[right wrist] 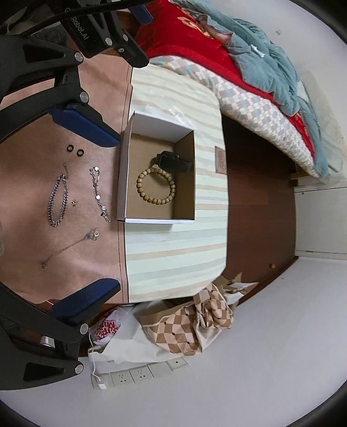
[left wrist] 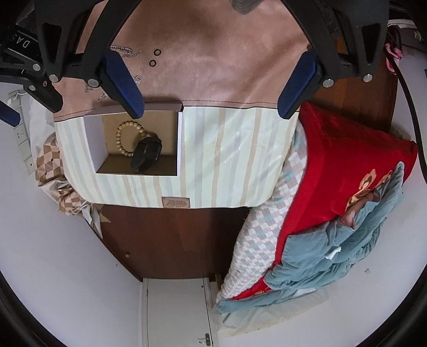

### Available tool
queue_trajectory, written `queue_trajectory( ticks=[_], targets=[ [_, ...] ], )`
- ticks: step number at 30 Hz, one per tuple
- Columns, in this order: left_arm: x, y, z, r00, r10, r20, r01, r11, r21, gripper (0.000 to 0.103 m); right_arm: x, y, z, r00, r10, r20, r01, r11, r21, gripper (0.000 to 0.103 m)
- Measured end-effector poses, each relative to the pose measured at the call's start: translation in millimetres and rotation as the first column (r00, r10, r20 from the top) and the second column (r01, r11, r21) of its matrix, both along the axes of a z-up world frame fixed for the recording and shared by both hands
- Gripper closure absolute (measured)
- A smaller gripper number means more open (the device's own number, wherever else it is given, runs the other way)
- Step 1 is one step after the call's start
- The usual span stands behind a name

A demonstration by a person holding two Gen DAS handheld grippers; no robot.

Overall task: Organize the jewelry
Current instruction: 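Withdraw both tools from the box back over the table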

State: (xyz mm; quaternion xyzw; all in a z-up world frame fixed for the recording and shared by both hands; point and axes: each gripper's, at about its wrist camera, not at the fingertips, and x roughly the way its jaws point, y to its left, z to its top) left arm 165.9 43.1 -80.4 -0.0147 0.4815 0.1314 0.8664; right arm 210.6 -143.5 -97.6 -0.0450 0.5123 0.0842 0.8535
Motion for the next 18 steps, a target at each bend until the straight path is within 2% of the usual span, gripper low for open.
queue_trajectory(
  ticks=[11, 18],
  targets=[
    [-45, -11, 37, 0.996, -0.014, 0.085, 0.014, 1.0, -0.003, 0.001, -51, -11, 47, 0.995, -0.004, 0.102, 0.003, 1.0, 0.01, 0.0],
    [-70, -10, 49, 0.992, 0.01, 0.124, -0.008, 1.0, -0.017, 0.001, -78, -15, 67, 0.989, 0.003, 0.146, -0.01, 0.999, 0.049, 0.0]
  ],
)
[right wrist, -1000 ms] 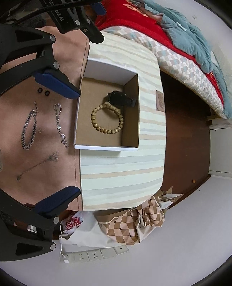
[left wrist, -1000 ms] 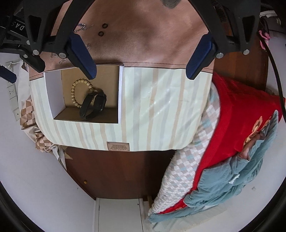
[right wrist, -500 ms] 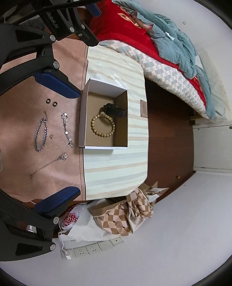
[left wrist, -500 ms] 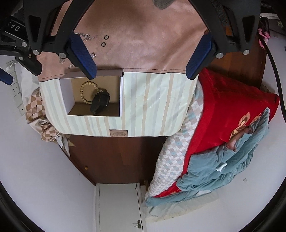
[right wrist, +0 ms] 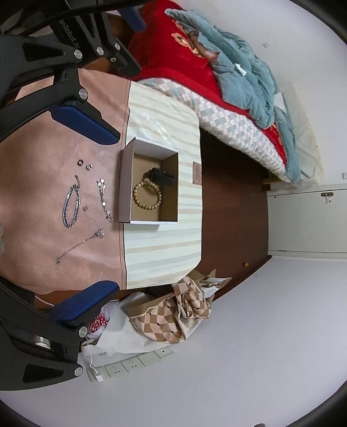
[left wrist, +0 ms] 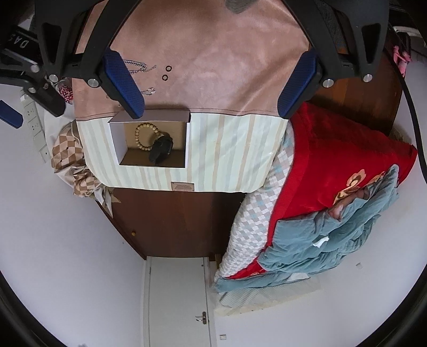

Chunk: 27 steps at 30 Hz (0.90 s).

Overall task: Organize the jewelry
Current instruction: 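Withdraw both tools from the box back over the table, then grasp the thick silver curb chain with the right tool while the left tool grasps a black ring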

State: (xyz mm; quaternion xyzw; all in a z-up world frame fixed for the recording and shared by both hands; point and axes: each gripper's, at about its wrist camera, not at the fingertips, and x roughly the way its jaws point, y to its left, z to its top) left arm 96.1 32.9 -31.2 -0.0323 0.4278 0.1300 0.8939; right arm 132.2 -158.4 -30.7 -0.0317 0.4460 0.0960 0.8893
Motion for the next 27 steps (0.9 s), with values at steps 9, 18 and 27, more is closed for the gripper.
queue_trajectory(
  ticks=[9, 18, 27],
  targets=[
    [-11, 9, -61, 0.998, 0.036, -0.056, -0.037, 0.999, -0.007, 0.001, -2, -37, -50, 0.993, -0.081, -0.089, 0.085, 0.996, 0.041, 0.0],
    [3, 5, -152, 0.976, 0.04, -0.214, -0.036, 0.999, 0.025, 0.001, 11, -49, -171, 0.953, -0.097, -0.288, 0.105, 0.994, 0.014, 0.029],
    [13, 10, -190, 0.955, 0.021, -0.295, -0.022, 1.0, 0.002, 0.001, 21, -29, -243, 0.934, -0.101, -0.342, 0.09, 0.995, -0.048, 0.078]
  ],
)
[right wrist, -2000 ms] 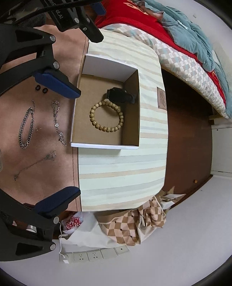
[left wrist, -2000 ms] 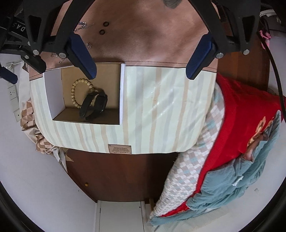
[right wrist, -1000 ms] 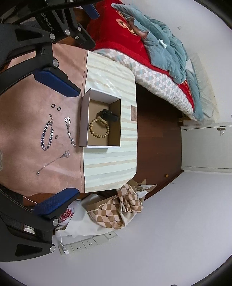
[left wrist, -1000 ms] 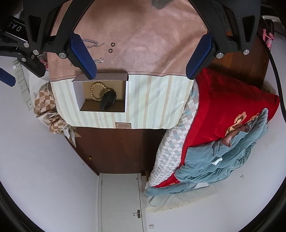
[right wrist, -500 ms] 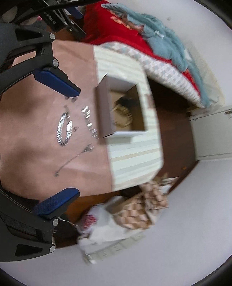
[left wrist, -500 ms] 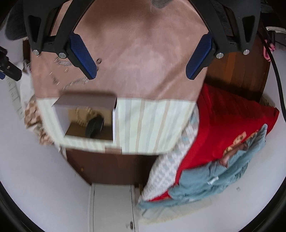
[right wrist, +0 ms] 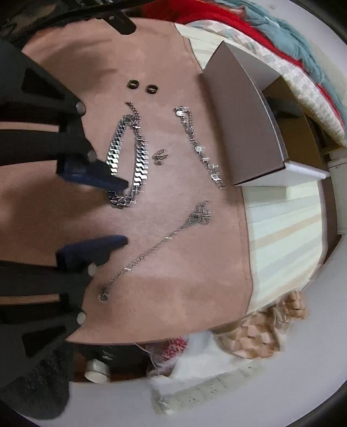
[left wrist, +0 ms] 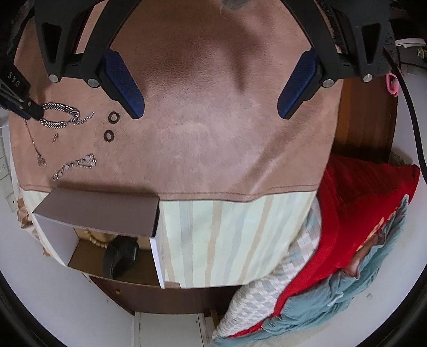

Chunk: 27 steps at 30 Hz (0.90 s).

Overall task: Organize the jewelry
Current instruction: 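Grasp the thick silver curb chain with the right tool while the left tool grasps a black ring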

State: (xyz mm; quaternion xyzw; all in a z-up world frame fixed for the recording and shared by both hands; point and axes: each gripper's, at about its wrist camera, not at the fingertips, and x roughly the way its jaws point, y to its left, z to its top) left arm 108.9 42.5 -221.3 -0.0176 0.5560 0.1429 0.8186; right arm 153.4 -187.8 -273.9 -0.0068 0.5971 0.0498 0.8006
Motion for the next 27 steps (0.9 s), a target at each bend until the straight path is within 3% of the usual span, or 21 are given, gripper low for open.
queue_trajectory(
  ticks=[4, 14, 15, 19, 24, 27],
  targets=[
    [4, -10, -9, 1.0, -0.028, -0.01, 0.028, 0.998, -0.055, 0.002, -1, 5, -1, 0.999, 0.039, -0.016, -0.039, 0.999, -0.008, 0.094],
    [16, -54, -27, 0.986, -0.162, -0.025, 0.159, 0.982, -0.102, 0.004, -6, -35, 4, 0.998, -0.054, -0.023, 0.054, 0.999, 0.002, 0.095],
    [17, -59, -28, 0.983, -0.18, -0.024, 0.177, 0.979, -0.099, 0.008, -6, -36, 4, 0.998, -0.058, -0.024, 0.058, 0.998, 0.003, 0.095],
    [18, -75, -36, 0.975, -0.219, -0.047, 0.213, 0.971, -0.108, 0.046, -6, -40, 4, 0.998, -0.062, -0.022, 0.063, 0.998, 0.006, 0.095],
    [20, -77, -35, 0.973, -0.229, -0.03, 0.224, 0.966, -0.126, 0.064, -5, -42, 4, 0.998, -0.063, -0.022, 0.063, 0.998, 0.008, 0.095],
    [22, -79, -34, 0.971, -0.236, -0.02, 0.232, 0.964, -0.131, 0.081, -5, -42, 4, 0.998, -0.062, -0.022, 0.062, 0.998, 0.007, 0.095]
  ],
)
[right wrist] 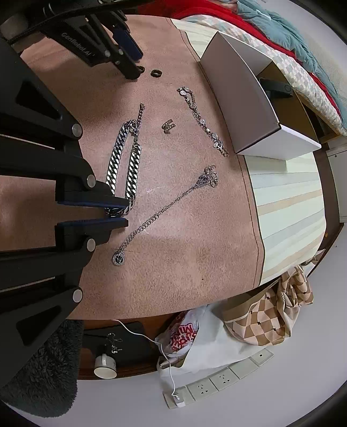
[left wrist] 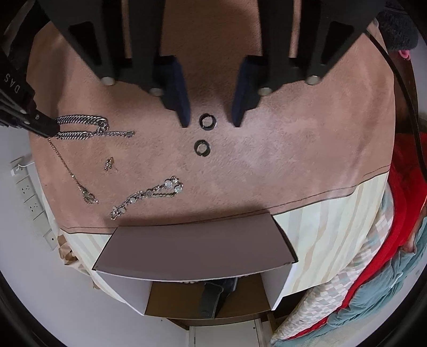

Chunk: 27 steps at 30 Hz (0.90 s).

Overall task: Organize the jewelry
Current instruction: 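Grasp the thick silver curb chain with the right tool while the left tool grasps a black ring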

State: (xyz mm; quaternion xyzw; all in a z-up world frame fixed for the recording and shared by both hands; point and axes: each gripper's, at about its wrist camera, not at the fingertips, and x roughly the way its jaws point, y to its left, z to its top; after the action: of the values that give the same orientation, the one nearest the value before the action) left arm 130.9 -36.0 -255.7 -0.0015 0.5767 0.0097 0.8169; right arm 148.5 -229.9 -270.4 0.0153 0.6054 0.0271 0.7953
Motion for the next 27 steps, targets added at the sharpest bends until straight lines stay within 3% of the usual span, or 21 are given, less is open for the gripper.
queue_trajectory(
  ticks=[2, 13, 27],
  targets=[
    [1, -1, 0, 1.0, -0.006, 0.002, 0.006, 1.0, -0.002, 0.093, 0, -1, 0, 1.0, -0.001, 0.001, 0.001, 1.0, 0.001, 0.095],
    [0, 3, 7, 1.0, 0.0, 0.024, 0.0, 1.0, -0.012, 0.093, -3, 4, 10, 1.0, 0.0, 0.019, 0.0, 1.0, 0.015, 0.096],
    [-2, 24, 64, 0.99, 0.034, 0.136, -0.025, 0.998, -0.065, 0.093, -7, 21, 69, 0.99, 0.043, 0.131, -0.059, 0.991, 0.119, 0.1]
  ],
)
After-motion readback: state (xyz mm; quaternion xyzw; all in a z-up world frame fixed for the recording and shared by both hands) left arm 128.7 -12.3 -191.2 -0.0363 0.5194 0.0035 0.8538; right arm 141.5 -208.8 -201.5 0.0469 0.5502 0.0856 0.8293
